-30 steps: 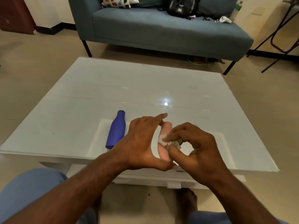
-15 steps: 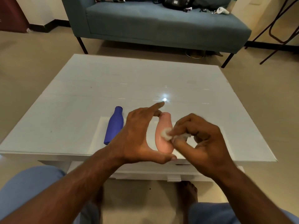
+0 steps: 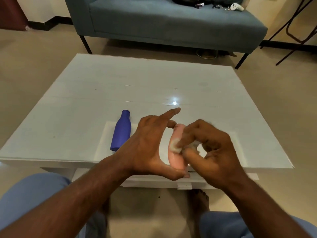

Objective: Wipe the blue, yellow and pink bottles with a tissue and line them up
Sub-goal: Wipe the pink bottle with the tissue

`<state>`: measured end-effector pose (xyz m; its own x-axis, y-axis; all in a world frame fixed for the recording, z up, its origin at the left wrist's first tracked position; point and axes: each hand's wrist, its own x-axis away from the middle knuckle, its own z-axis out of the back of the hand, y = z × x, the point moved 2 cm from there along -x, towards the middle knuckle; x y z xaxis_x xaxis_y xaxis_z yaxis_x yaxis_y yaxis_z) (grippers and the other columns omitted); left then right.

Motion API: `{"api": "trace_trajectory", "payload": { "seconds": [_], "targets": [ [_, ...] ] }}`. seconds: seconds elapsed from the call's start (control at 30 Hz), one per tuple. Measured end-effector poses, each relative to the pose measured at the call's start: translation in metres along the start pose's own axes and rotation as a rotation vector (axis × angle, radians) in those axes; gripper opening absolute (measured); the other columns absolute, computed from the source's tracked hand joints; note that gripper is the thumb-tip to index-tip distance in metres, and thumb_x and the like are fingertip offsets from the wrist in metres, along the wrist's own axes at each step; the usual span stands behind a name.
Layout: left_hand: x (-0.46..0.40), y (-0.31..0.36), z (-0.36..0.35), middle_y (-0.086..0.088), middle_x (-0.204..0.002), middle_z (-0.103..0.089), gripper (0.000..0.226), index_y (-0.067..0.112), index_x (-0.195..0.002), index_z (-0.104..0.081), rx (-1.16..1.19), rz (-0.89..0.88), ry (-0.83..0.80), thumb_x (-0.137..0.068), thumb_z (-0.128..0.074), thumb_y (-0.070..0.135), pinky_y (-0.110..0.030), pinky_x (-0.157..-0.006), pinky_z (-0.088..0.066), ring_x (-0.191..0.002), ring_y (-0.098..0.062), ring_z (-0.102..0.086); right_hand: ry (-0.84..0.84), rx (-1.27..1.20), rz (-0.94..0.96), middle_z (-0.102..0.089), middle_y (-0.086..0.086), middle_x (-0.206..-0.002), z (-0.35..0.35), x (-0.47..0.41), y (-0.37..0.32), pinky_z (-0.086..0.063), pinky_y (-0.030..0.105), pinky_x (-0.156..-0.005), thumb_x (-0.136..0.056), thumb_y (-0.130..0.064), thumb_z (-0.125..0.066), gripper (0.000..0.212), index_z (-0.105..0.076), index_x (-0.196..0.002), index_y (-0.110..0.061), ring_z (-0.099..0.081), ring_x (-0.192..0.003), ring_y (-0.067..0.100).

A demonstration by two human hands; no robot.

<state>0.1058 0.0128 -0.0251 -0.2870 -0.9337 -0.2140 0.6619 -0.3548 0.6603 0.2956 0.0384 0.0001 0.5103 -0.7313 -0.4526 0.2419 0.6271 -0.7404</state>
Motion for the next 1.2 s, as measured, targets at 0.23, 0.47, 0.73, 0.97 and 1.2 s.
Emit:
{"api": "trace_trajectory", "payload": {
  "seconds": [0.23,0.47,0.73,0.97,1.2],
  "targets": [
    [-0.001,0.0,0.006,0.013,-0.147,-0.047,0.132,0.036,-0.158,-0.01,-0.061,-0.029,-0.007,-0.054,-0.083,0.073,-0.029,-0.114,-0.029,-0.132,-0.003,-0.039,-0.023,0.114,0.083,-0.066,-0.002,-0.089,-0.001,-0.002,-0.005,-0.05,0.019,-0.069,-0.076,-0.006,-0.077,0.01,-0.079,-0.083,-0.014,-0.065,-0.085,0.012],
    [0.0,0.01,-0.002,0.009,-0.146,-0.048,0.137,0.029,-0.16,-0.006,-0.199,-0.069,-0.064,-0.055,-0.078,0.081,-0.028,-0.113,-0.024,-0.128,-0.006,-0.038,-0.02,0.144,0.002,-0.064,-0.003,-0.09,-0.002,-0.003,-0.002,-0.047,0.013,-0.07,-0.079,-0.001,-0.072,0.02,-0.082,-0.09,-0.015,-0.063,-0.086,0.009],
    [-0.002,-0.002,0.009,0.015,-0.144,-0.048,0.126,0.031,-0.157,-0.016,-0.079,-0.064,0.064,-0.057,-0.077,0.077,-0.035,-0.113,-0.033,-0.131,-0.005,-0.043,-0.046,0.131,0.111,-0.066,-0.003,-0.095,-0.004,0.0,-0.008,-0.049,0.016,-0.073,-0.084,-0.01,-0.072,0.016,-0.082,-0.095,-0.017,-0.065,-0.09,0.011],
    [0.0,0.01,0.003,0.016,-0.154,-0.038,0.124,0.028,-0.152,-0.026,0.212,-0.113,0.165,-0.051,-0.092,0.055,-0.036,-0.109,-0.047,-0.139,-0.013,-0.047,0.249,-0.082,-0.164,-0.075,-0.003,-0.11,0.011,-0.004,0.005,-0.061,0.029,-0.084,-0.098,-0.013,-0.069,0.018,-0.075,-0.112,-0.022,-0.071,-0.105,0.021],
    [-0.002,0.009,0.011,0.015,-0.148,-0.045,0.111,0.02,-0.147,-0.033,0.373,-0.055,0.387,-0.059,-0.083,0.065,-0.032,-0.106,-0.05,-0.137,-0.017,-0.05,0.168,-0.366,-0.154,-0.07,0.008,-0.084,0.001,0.0,-0.008,-0.06,0.035,-0.068,-0.089,-0.01,-0.074,0.006,-0.074,-0.094,-0.014,-0.067,-0.075,0.024]
  ]
}}
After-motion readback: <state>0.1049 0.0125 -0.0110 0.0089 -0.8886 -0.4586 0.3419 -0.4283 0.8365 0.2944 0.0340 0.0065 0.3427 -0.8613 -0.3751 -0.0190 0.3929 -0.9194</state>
